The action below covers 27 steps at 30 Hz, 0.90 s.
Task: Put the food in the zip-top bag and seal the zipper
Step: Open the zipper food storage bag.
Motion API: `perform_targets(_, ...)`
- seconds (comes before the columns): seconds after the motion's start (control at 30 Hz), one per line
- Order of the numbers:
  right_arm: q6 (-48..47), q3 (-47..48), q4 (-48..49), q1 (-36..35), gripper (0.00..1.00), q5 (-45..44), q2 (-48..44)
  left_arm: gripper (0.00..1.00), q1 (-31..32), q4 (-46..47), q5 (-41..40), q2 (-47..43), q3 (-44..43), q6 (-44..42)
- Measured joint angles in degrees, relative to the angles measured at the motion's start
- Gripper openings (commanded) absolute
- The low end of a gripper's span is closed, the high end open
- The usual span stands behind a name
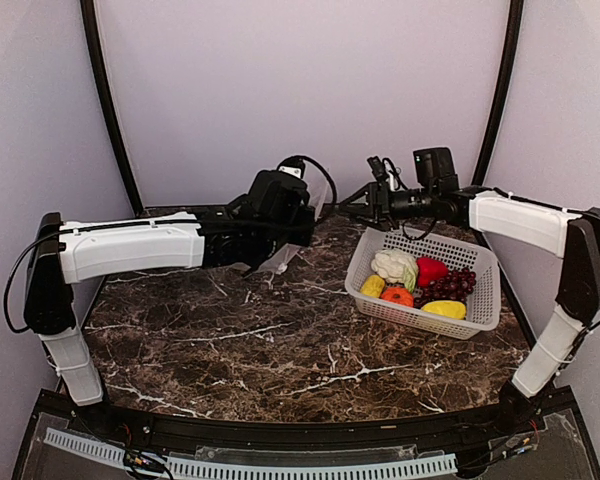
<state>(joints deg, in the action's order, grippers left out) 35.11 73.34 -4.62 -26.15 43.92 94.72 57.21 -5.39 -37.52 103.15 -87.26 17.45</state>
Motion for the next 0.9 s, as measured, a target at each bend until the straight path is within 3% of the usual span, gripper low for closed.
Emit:
perform_targets(0.07, -0.7, 2.7, -0.5, -0.5, 0.74, 0.3, 0.9, 0.01, 0.0, 0.6, 0.6, 0.0, 0.0, 0.8)
perform_targets(0.2, -1.7, 7.1, -0.8, -1.7, 0.75, 1.1, 2.6, 0.01, 0.0, 1.2, 1.8, 0.0, 0.0, 2.3)
perform_targets(0.33, -1.6, 11.5, -1.9, -2.5, 0.63, 1.0, 5.7, 0.01, 0.0, 2.9, 4.0, 0.0, 0.0, 3.6)
perform_targets(0.5, -0.4, 14.2, -5.4, -3.2, 0.40, -4.0, 10.5, 0.01, 0.0, 6.1, 6.4, 0.0, 0.4, 4.7)
perform_targets(0.63, 0.4, 14.2, -9.3, -3.8, 0.01, -8.4, 12.0, 0.01, 0.1, 6.9, 6.6, 0.0, 1.5, 5.5)
perform_targets(0.7, 0.7, 14.2, -10.1, -3.9, 0.00, -9.5, 12.2, 0.01, 0.1, 6.9, 6.3, 0.0, 1.8, 5.6)
perform_targets(0.9, 0.9, 14.2, -9.8, -4.5, 0.00, -9.3, 12.1, 0.19, 0.1, 3.7, 4.9, 0.2, 0.5, 5.2)
